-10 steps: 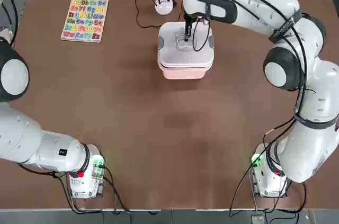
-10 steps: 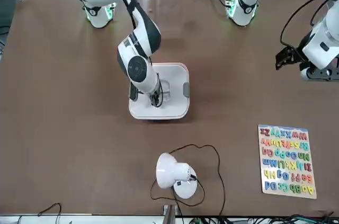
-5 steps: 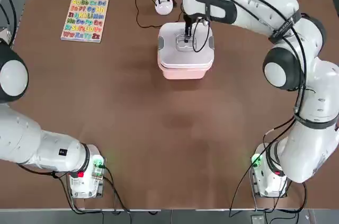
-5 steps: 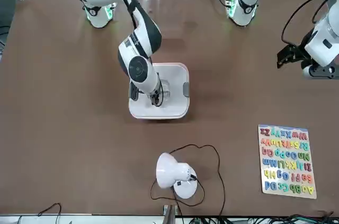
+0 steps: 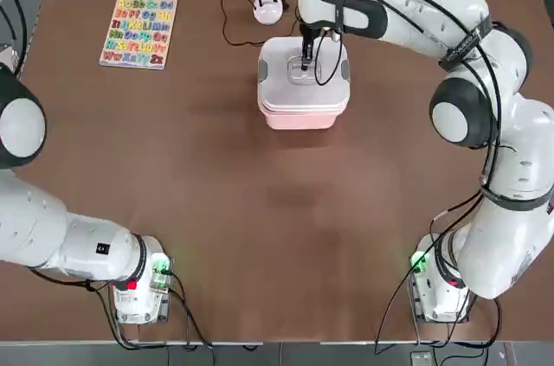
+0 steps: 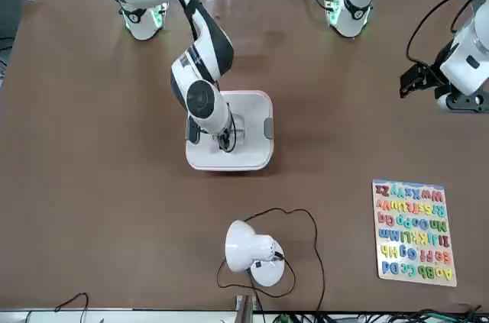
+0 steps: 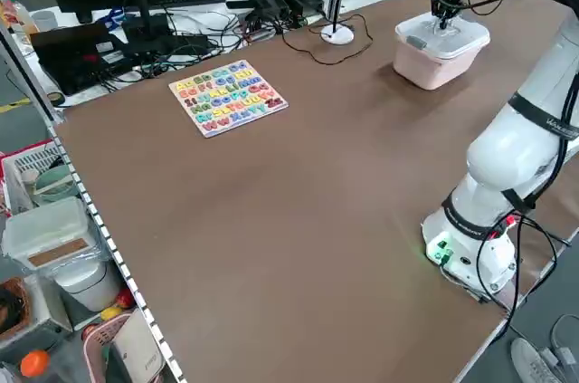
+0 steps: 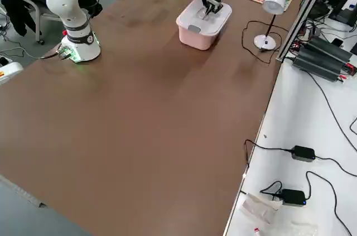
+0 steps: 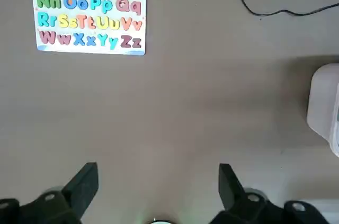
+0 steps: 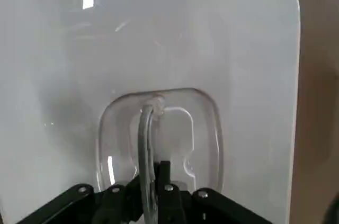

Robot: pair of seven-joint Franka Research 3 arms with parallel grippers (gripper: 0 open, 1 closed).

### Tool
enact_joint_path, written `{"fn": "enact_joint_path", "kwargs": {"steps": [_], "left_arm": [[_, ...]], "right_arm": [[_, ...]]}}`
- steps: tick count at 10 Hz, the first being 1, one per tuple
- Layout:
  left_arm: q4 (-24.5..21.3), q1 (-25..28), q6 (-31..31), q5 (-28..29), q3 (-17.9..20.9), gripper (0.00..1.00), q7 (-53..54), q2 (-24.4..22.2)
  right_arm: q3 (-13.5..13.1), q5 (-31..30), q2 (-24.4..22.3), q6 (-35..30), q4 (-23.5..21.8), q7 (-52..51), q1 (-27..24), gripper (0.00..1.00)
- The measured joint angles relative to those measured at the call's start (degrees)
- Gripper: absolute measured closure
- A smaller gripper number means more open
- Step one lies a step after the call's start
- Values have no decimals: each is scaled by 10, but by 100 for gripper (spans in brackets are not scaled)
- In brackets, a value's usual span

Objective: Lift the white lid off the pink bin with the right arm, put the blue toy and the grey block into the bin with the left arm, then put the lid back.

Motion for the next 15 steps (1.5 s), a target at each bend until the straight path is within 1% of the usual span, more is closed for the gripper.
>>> {"fn": "enact_joint_path", "kwargs": {"steps": [4,5,6,7,9,10,11,12,13,14,15], "left_arm": [[2,0,0,0,0,0,0,0],[2,1,0,0,0,0,0,0],[2,3,0,0,0,0,0,0],[2,8,0,0,1,0,0,0],[2,11,0,0,1,0,1,0],[2,11,0,0,0,0,1,0],[3,11,0,0,0,0,1,0],[3,11,0,0,0,0,1,0],[3,11,0,0,0,0,1,0],[3,11,0,0,0,0,1,0],[3,11,0,0,0,0,1,0]], "right_arm": [[0,-2,0,-1,4,-2,1,94],[0,-3,0,-1,4,-4,1,85],[-1,-3,0,-1,5,-13,0,71],[-1,-5,0,-6,6,-21,0,55],[-1,-23,-1,-27,13,-30,0,28],[-2,-25,-1,-38,16,-35,0,12],[-3,-26,-1,-61,25,-45,-2,5],[-5,-26,-2,-90,43,-57,-6,4],[-6,-27,-4,-116,72,-73,-16,3],[-7,-29,-6,-137,99,-108,-28,2],[-8,-38,-12,-152,116,-162,-39,1]]}}
